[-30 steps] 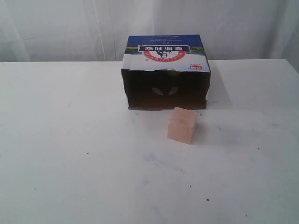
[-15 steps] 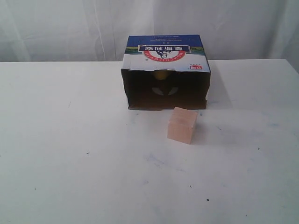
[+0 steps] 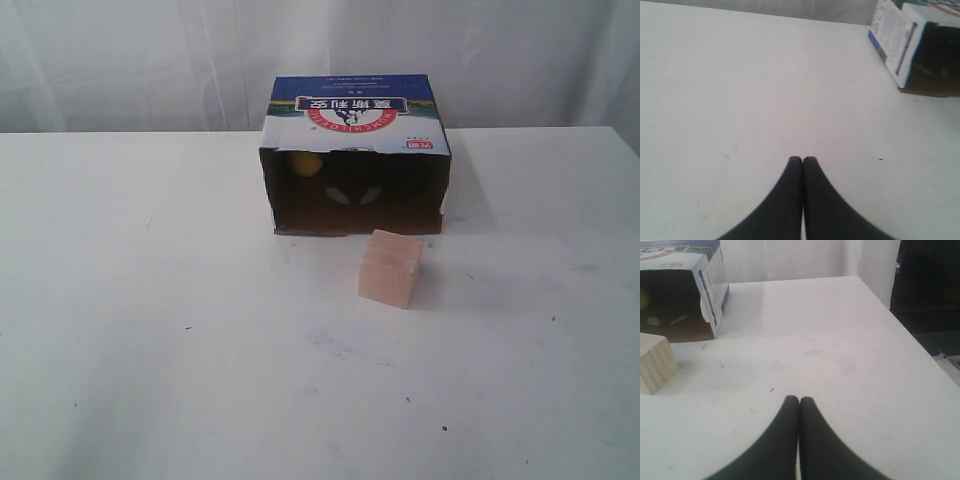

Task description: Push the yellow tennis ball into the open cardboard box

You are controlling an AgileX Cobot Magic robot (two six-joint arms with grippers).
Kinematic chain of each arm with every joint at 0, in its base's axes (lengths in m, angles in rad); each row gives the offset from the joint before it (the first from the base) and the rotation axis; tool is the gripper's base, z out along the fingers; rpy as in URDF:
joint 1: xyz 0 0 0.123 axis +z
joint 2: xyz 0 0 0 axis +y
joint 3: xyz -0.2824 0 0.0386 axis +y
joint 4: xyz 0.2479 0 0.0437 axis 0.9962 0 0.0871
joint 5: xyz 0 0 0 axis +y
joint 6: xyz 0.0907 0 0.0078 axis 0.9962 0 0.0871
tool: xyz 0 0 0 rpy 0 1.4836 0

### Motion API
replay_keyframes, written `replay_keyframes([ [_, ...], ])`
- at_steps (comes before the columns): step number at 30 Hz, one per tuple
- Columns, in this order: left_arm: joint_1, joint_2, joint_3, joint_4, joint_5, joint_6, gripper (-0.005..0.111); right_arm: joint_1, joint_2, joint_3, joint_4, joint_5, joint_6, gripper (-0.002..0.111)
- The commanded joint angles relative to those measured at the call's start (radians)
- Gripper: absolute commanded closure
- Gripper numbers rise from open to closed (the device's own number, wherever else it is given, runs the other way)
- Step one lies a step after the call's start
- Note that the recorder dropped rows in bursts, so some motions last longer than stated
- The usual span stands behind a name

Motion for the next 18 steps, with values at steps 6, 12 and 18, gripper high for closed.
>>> replay_keyframes([
  [6,0.05,-0.236,0.16,0.068,0.137,-0.026,0.107,-0.004,-0.006,0.005,-0.006,-0.005,0.001,0.108],
  [12,0.052,-0.314,0.16,0.09,0.232,0.071,0.107,-0.004,-0.006,0.005,-0.006,-0.005,0.001,0.108],
  [18,0.052,-0.314,0.16,0.09,0.238,0.044,0.107,-0.004,-0.006,0.005,-0.006,-0.005,0.001,0.108],
])
